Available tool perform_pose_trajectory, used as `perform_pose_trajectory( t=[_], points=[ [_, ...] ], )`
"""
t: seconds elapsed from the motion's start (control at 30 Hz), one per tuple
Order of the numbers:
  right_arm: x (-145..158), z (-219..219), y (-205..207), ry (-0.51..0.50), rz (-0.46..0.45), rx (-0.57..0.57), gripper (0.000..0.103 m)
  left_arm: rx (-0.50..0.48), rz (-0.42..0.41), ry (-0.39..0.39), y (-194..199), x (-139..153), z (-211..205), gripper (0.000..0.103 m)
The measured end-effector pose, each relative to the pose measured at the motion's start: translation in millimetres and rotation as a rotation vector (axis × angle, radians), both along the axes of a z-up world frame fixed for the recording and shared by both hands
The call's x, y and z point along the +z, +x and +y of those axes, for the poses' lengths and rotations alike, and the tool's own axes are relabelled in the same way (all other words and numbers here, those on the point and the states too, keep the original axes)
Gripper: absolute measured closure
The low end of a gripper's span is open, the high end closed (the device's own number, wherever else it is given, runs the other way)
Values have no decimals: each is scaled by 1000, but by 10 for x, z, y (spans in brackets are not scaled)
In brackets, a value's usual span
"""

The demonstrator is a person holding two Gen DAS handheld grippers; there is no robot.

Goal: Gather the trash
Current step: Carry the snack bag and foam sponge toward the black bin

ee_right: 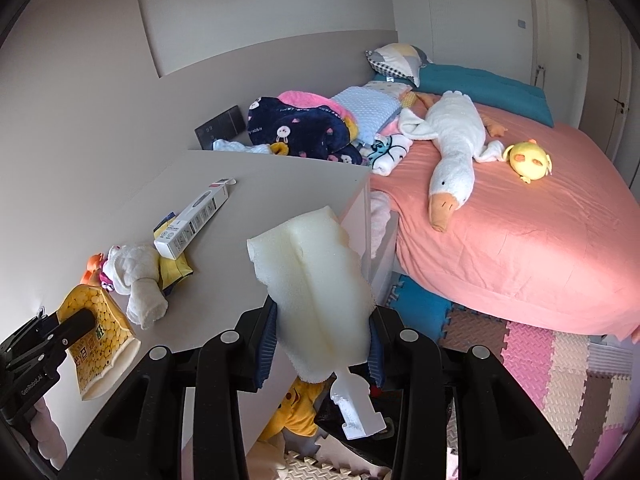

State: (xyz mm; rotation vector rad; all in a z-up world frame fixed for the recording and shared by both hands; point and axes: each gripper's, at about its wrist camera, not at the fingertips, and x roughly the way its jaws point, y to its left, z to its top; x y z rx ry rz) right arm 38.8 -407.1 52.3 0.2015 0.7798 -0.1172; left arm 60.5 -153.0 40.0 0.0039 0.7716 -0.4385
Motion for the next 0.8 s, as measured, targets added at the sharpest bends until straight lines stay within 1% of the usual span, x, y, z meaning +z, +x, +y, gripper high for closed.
perform_pose_trajectory(
  t=[0.8],
  points=[
    [2,-715,-401,5,-6,-153,63,-215,17,9,-28,-46,-1046,60]
  ],
)
